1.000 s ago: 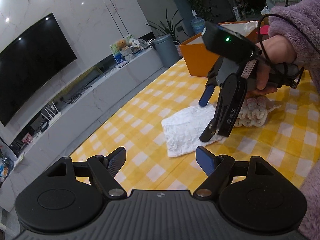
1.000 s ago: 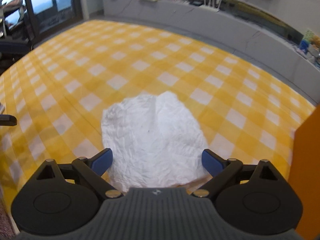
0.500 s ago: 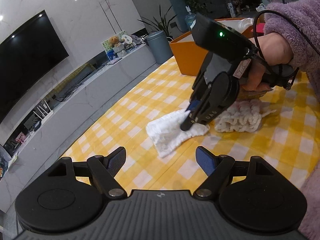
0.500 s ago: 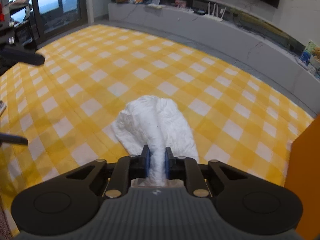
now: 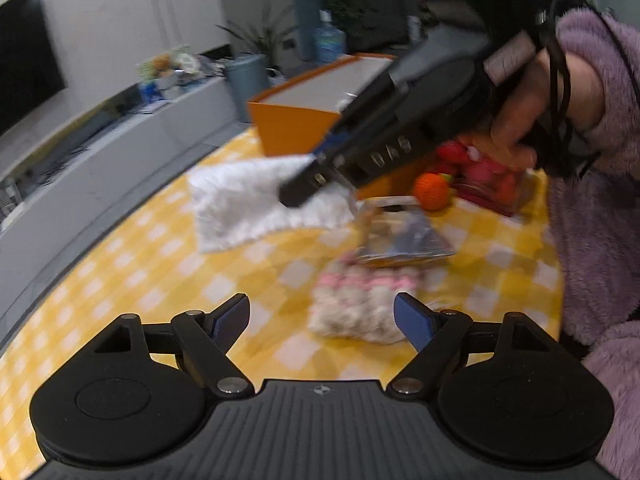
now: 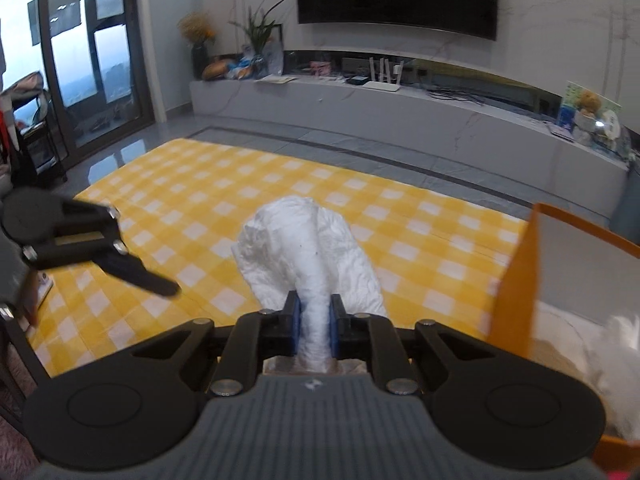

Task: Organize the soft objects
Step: 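Grasp the pink-white knitted item with the left tool while the right tool holds the white cloth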

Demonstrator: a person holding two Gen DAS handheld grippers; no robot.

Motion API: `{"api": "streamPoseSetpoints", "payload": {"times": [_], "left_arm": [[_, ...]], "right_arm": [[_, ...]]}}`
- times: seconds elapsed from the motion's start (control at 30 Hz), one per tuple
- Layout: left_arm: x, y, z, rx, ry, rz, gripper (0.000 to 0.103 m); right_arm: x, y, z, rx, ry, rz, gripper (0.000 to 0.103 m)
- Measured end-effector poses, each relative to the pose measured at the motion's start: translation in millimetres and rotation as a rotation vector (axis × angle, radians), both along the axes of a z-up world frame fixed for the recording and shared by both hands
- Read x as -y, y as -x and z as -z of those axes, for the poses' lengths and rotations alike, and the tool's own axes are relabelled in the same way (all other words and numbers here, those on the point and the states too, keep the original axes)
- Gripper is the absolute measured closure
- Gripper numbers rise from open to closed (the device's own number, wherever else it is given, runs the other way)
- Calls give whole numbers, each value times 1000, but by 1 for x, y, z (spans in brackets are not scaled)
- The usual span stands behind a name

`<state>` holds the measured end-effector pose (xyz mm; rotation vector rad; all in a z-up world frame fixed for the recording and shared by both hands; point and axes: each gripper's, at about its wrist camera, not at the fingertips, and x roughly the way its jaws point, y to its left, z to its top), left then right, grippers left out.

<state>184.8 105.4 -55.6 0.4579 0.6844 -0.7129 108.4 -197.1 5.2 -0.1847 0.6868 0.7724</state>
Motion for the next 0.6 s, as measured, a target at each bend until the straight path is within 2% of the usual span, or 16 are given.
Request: {"api": "streamPoseSetpoints", "payload": {"times": [0.1,0.2,0.43,0.6], "left_arm": [[20,-13,13,-81,-29,46,4],[35,-27,28,-148,-72,73,4],[49,-48,55,-215,-136,70,4],[56,-52,63,-223,-178,72,5]], "right_arm": [[18,-1,-2,-29,-22,28,90],[27,2,-2,-15,-7,28,90],[39,-1,13,-52,-3,26,90],[40,-2,26,-86,-4,16,90]]}}
